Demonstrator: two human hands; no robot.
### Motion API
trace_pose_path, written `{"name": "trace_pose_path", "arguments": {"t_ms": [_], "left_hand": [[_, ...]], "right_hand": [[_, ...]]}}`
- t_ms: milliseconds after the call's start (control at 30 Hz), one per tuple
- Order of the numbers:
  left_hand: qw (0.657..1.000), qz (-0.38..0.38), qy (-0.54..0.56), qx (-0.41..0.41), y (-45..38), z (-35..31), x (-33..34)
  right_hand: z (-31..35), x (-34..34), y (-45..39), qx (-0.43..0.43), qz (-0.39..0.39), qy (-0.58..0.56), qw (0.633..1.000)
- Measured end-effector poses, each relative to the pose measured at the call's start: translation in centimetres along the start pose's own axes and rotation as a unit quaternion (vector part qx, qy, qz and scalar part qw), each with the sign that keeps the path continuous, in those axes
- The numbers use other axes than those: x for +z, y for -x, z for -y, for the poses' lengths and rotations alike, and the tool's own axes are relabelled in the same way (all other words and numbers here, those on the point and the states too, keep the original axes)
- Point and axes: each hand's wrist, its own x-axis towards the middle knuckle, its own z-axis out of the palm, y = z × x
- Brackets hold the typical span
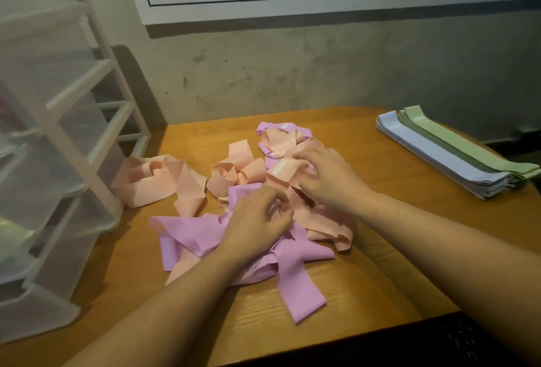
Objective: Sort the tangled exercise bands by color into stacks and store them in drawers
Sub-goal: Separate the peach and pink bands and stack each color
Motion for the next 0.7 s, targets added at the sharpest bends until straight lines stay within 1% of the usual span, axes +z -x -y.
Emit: {"name": "trace_pose_path", "arguments": {"t_ms": [133,200,333,367,467,533,567,633,700], "left_hand": [[1.0,-0.008,0.006,-0.02,0.0,0.3,0.1],[0.999,-0.011,0.014,-0.027,0.0,0.5,0.1],[0.998,-0.032,0.049,-0.031,0.1,0.7,0.1],[0.998,-0.036,0.051,-0.027,0.1,0.7,0.1],[0.999,-0.027,0.045,-0.009,0.3,0.7,0.0],[1.0,0.001,0.012,0.016,0.1,0.7,0.1],[0.999,0.014,-0.011,0.028,-0.1,0.7,0.1],[0.998,0.031,-0.044,0.044,-0.2,0.8,0.2],[0.996,0.035,-0.066,0.049,-0.3,0.9,0.4]], "right_hand": [[-0.7,1.7,-0.4,0.037,0.048,0.032,0.998],[-1.1,2.0,0.2,0.03,0.044,0.027,0.998],[-1.6,0.9,2.9,-0.037,-0.005,-0.069,0.997],[-1.8,0.3,3.9,-0.041,-0.017,-0.089,0.995],[-2.2,-1.2,6.5,0.014,-0.026,-0.179,0.983],[-2.4,-2.1,7.9,0.066,-0.007,-0.268,0.961],[-2.5,-2.5,8.4,0.093,-0.004,-0.322,0.942],[-2.8,-2.9,9.3,0.152,-0.021,-0.425,0.892],[-3.2,-3.2,10.0,0.204,-0.055,-0.484,0.849]]}}
